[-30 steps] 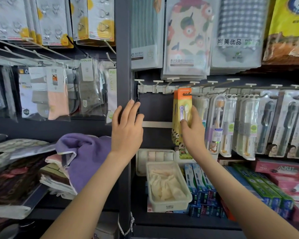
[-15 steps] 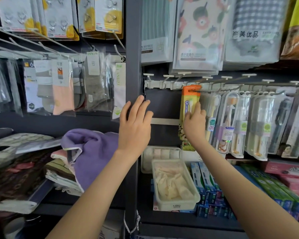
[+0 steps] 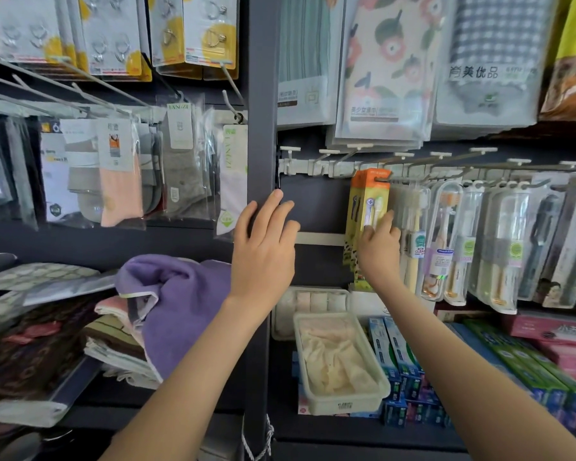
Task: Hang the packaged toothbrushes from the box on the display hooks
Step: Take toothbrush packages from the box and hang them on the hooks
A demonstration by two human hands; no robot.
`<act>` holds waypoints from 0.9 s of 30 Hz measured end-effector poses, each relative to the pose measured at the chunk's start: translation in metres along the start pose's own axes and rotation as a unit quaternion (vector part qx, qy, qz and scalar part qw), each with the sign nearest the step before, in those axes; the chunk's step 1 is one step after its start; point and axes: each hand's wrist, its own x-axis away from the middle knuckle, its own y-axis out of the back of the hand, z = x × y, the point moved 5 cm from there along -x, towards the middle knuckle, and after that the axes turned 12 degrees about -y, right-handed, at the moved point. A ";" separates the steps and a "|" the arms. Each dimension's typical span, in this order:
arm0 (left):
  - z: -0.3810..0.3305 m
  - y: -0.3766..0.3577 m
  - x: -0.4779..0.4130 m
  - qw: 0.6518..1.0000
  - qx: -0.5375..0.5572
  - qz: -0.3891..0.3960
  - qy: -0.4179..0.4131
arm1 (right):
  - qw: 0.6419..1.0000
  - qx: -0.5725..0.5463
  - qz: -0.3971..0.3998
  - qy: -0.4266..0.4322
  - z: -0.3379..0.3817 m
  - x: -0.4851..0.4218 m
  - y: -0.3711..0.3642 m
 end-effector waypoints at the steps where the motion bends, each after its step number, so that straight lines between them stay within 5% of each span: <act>1: 0.000 0.000 0.000 1.000 0.003 0.002 -0.001 | 1.000 0.005 0.005 0.001 -0.002 0.003 0.000; 8: -0.014 0.005 0.007 0.999 0.010 0.023 0.022 | 0.995 0.068 0.029 0.073 -0.024 0.055 0.019; 12: -0.081 0.025 0.041 0.989 0.135 0.022 0.064 | 0.984 0.070 0.073 0.147 -0.061 0.103 0.039; 15: -0.153 0.041 0.086 0.954 0.269 0.101 0.082 | 0.969 0.087 0.149 0.174 -0.117 0.145 0.056; 18: -0.231 0.056 0.145 0.896 0.353 0.252 0.096 | 0.946 0.129 0.240 0.172 -0.198 0.186 0.073; 21: -0.302 0.070 0.214 0.771 0.409 0.461 0.158 | 0.917 0.186 0.325 0.136 -0.289 0.221 0.089; 27: -0.426 0.097 0.365 0.601 0.365 0.670 0.238 | 0.837 0.268 0.477 -0.001 -0.490 0.283 0.101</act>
